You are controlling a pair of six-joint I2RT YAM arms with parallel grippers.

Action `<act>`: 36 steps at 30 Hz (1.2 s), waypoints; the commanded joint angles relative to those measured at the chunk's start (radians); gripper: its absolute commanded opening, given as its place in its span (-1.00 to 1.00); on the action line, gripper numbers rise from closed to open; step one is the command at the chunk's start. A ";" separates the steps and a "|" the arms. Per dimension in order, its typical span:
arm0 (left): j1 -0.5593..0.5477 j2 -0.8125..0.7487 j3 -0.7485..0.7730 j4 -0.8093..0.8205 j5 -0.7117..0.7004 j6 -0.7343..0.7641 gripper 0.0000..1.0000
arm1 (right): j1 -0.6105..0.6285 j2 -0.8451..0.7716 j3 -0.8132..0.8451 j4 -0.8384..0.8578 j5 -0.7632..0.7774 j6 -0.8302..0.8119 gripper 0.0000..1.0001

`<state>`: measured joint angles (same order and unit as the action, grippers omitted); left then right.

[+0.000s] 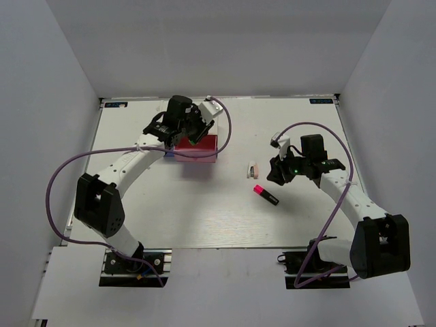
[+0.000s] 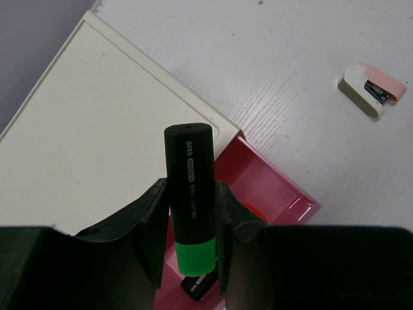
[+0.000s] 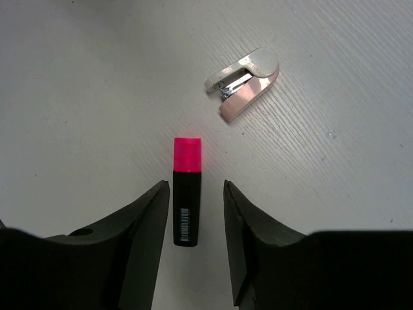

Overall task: Sort the stationery into containers
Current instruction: Place the pen in the drawer, then pick up the pen from the center of the board.

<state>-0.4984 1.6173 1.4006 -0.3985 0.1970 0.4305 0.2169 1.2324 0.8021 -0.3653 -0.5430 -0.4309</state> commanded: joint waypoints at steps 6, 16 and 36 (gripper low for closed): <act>0.006 -0.034 -0.058 0.052 -0.027 0.024 -0.69 | -0.002 -0.007 0.016 -0.018 -0.023 -0.051 0.32; 0.006 -0.114 -0.117 0.119 -0.091 0.004 0.94 | 0.006 0.042 0.003 -0.053 -0.003 -0.083 0.51; 0.004 -0.604 -0.379 0.076 -0.180 -0.650 1.00 | 0.113 0.147 -0.096 0.026 0.155 -0.065 0.56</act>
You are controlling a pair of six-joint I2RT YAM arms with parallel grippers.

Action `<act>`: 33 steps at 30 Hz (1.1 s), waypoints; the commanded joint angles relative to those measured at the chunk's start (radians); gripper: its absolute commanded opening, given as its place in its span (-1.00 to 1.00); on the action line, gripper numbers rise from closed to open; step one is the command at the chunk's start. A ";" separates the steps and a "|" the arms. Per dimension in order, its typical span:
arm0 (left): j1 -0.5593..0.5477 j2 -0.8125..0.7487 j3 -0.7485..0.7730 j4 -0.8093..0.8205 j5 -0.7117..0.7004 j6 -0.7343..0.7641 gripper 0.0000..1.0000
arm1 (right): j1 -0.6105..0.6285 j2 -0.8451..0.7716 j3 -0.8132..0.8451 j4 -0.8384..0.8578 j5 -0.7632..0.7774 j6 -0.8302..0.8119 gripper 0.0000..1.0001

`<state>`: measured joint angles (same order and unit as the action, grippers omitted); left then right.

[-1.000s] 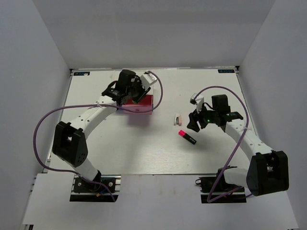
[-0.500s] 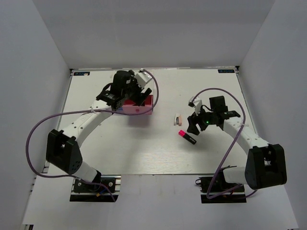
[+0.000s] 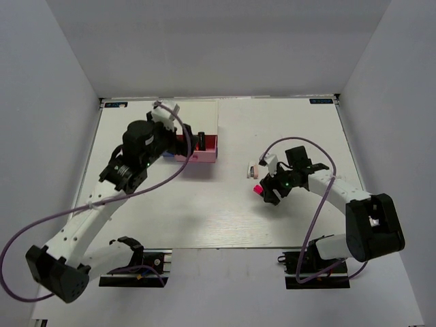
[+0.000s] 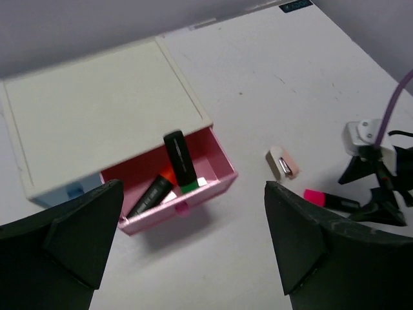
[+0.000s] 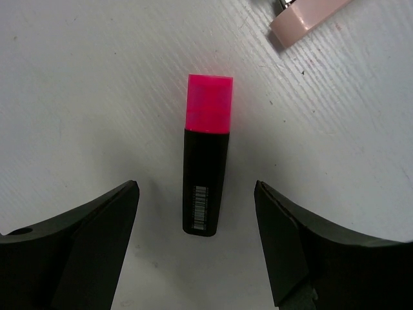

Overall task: Sort the stationery into containers
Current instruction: Pick up the pen from the center of the board.

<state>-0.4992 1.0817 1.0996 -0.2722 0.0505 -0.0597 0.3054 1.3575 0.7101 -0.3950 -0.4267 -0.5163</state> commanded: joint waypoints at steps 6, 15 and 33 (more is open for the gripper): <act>0.005 -0.247 -0.317 -0.039 -0.080 -0.420 1.00 | 0.077 0.077 -0.007 0.102 0.115 0.056 0.44; -0.004 -0.368 -0.501 0.014 -0.080 -0.611 1.00 | 0.152 0.104 -0.038 0.171 0.249 0.102 -0.03; -0.004 -0.260 -0.656 0.205 0.041 -0.816 1.00 | 0.162 -0.153 0.290 -0.044 -0.030 -0.122 -0.89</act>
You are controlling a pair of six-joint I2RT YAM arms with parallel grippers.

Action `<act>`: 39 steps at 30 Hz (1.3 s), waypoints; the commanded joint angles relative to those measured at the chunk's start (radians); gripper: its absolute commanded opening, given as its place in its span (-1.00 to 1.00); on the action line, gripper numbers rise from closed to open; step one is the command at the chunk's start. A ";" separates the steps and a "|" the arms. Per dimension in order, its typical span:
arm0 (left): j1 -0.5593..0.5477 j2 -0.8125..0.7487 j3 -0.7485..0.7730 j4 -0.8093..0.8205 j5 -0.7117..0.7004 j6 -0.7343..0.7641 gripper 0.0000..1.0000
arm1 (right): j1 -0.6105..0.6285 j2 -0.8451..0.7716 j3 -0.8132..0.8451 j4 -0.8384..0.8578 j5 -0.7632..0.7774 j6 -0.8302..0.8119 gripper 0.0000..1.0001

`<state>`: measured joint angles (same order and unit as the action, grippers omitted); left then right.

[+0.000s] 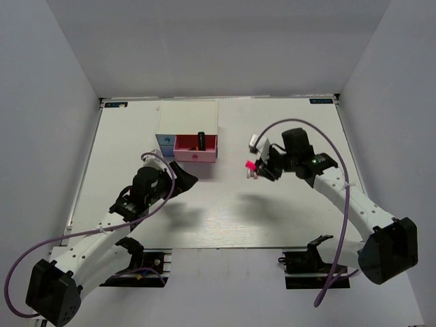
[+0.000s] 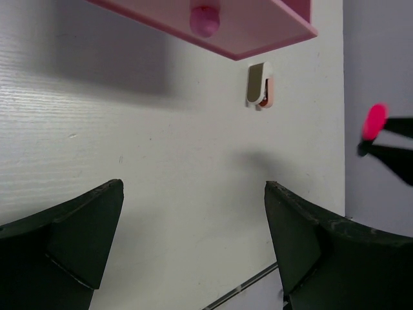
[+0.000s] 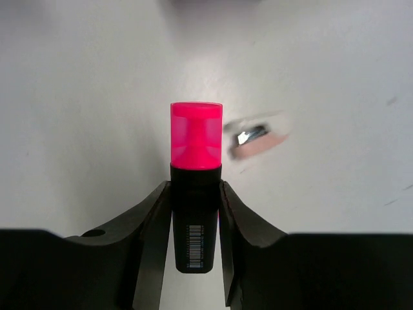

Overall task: Sort the stationery into containers
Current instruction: Pick up the pen from the center of the board, then place the pen in the drawer.

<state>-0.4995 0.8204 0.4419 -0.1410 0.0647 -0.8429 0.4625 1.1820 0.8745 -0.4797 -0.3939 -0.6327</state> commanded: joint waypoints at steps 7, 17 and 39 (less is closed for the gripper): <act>-0.004 0.002 -0.029 0.093 0.037 -0.042 1.00 | 0.045 0.307 0.508 0.151 -0.102 0.099 -0.87; -0.004 -0.079 -0.068 0.063 0.017 -0.051 1.00 | 0.145 0.587 0.868 0.165 -0.132 0.156 -0.84; -0.004 -0.107 -0.068 0.024 -0.002 -0.051 1.00 | 0.229 0.761 0.883 0.225 -0.118 0.222 -0.54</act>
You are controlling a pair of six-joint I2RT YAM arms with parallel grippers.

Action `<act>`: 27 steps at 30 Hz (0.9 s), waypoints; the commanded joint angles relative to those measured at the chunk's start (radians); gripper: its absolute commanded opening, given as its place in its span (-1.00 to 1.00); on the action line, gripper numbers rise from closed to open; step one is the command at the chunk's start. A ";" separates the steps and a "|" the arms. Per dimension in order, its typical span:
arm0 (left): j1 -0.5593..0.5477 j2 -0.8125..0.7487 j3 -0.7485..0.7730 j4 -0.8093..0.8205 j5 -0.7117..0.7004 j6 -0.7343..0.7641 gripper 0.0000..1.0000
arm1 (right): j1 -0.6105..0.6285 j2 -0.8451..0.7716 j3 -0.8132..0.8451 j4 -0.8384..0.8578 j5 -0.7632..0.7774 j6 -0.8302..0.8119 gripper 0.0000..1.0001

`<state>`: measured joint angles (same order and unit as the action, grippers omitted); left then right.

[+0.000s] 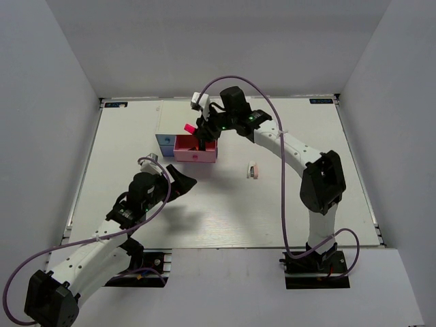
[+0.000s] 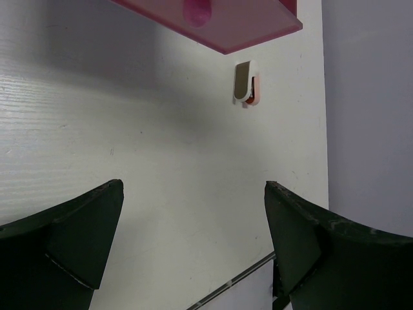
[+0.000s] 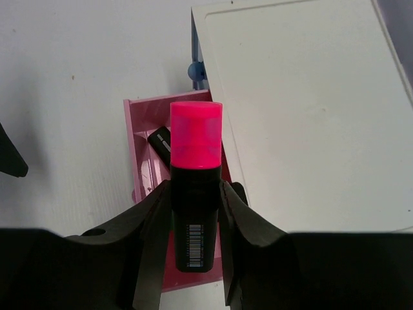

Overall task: Sort the stationery into containers
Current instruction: Place the pen in the drawer.

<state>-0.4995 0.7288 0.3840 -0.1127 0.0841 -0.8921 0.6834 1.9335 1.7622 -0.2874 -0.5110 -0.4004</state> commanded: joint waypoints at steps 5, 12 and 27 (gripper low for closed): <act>-0.004 -0.016 -0.010 -0.013 -0.021 -0.002 1.00 | 0.008 0.025 -0.013 0.028 0.005 -0.029 -0.36; -0.004 -0.016 -0.010 -0.013 -0.021 -0.002 1.00 | 0.016 -0.008 -0.035 0.022 -0.004 -0.058 0.22; -0.004 -0.043 -0.019 -0.022 -0.021 -0.002 1.00 | 0.008 -0.094 -0.059 0.080 0.140 0.014 -0.18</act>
<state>-0.4995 0.7116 0.3840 -0.1207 0.0704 -0.8921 0.6941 1.8866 1.7180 -0.2539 -0.4236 -0.4072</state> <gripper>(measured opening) 0.998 0.411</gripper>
